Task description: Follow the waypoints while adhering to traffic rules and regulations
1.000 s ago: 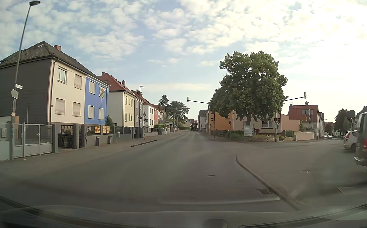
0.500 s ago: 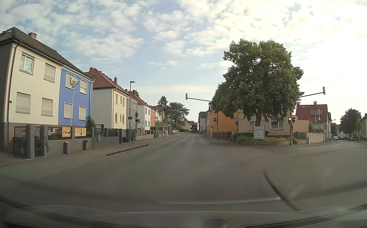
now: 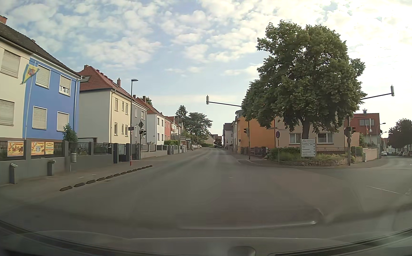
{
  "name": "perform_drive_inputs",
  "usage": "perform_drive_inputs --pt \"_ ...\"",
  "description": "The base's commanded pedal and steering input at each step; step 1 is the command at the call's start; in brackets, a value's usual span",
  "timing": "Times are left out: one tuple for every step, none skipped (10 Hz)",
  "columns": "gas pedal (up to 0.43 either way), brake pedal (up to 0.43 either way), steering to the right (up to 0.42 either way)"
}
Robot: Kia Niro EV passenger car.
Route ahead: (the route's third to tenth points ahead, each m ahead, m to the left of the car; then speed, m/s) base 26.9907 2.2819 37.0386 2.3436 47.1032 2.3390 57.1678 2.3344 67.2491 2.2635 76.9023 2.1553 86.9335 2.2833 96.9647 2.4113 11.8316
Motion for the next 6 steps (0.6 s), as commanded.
perform_drive_inputs --pt "0.02 0.018 0.0" --pt "0.02 0.018 0.0" --pt "0.02 0.018 0.0" --pt "0.02 0.018 0.0" --pt "0.02 0.018 0.001" --pt "0.02 0.018 0.0"
